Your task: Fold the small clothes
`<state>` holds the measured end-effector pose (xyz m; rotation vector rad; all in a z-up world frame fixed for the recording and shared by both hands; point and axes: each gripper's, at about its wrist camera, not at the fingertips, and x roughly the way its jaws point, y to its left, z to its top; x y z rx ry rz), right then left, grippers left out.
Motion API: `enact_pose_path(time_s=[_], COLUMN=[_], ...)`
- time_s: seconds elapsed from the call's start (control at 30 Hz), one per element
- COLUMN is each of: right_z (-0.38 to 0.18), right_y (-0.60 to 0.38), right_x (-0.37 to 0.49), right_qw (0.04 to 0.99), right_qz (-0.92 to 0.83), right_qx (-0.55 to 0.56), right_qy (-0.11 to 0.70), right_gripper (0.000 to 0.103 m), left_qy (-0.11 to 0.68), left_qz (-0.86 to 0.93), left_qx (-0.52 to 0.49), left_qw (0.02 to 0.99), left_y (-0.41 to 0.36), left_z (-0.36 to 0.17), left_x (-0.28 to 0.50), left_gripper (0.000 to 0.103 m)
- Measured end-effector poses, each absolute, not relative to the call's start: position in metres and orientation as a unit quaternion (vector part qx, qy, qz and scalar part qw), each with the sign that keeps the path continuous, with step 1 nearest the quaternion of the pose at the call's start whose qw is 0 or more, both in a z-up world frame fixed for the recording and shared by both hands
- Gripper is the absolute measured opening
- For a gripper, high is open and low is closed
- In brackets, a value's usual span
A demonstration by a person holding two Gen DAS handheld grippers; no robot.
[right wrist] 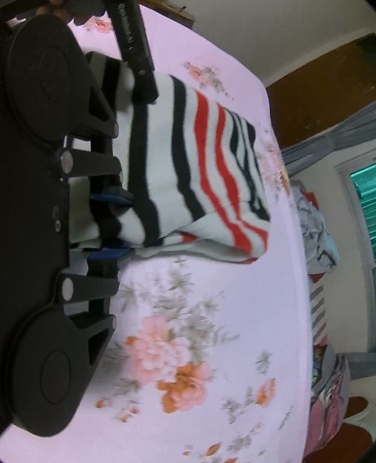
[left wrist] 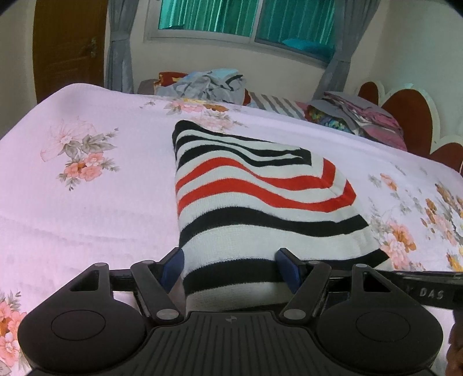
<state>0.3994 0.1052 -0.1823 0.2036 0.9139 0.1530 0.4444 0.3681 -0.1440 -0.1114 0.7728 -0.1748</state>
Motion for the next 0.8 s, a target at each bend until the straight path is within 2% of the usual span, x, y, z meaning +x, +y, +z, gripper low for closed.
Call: enact_pose_path(time_s=[0.1, 0.2, 0.27, 0.33, 0.4, 0.57, 0.67, 0.73, 0.8], right_z=[-0.19, -0.193, -0.193, -0.193, -0.191, -0.184, -0.174, -0.165, -0.153], right_y=[0.107, 0.107, 0.106, 0.108, 0.111, 0.118, 0.118, 0.115, 0.113], right_x=[0.4, 0.4, 0.398, 0.397, 0.397, 0.396, 0.391, 0.382, 0.368], right_qw=[0.887, 0.887, 0.887, 0.889, 0.889, 0.891, 0.892, 0.894, 0.898], right_qz=[0.065, 0.058, 0.055, 0.052, 0.05, 0.044, 0.048, 0.055, 0.068], right_qx=[0.091, 0.093, 0.096, 0.092, 0.084, 0.051, 0.048, 0.055, 0.058], right_qy=[0.448, 0.448, 0.447, 0.447, 0.447, 0.448, 0.447, 0.441, 0.431], right_gripper=[0.037, 0.042, 0.042, 0.043, 0.043, 0.05, 0.052, 0.062, 0.064], left_qy=[0.383, 0.39, 0.393, 0.398, 0.404, 0.437, 0.428, 0.427, 0.425], left_qz=[-0.085, -0.084, -0.086, -0.083, -0.083, -0.038, -0.02, -0.002, 0.012], left_qx=[-0.054, -0.054, -0.058, -0.064, -0.067, -0.022, -0.018, -0.03, -0.034], left_qw=[0.918, 0.915, 0.914, 0.911, 0.909, 0.898, 0.903, 0.904, 0.905], left_y=[0.369, 0.369, 0.369, 0.37, 0.37, 0.359, 0.358, 0.36, 0.361], left_z=[-0.145, -0.148, -0.15, -0.151, -0.152, -0.152, -0.146, -0.14, -0.132], left_x=[0.445, 0.446, 0.446, 0.446, 0.445, 0.444, 0.432, 0.421, 0.408], left_gripper=[0.082, 0.087, 0.09, 0.099, 0.103, 0.103, 0.103, 0.103, 0.103])
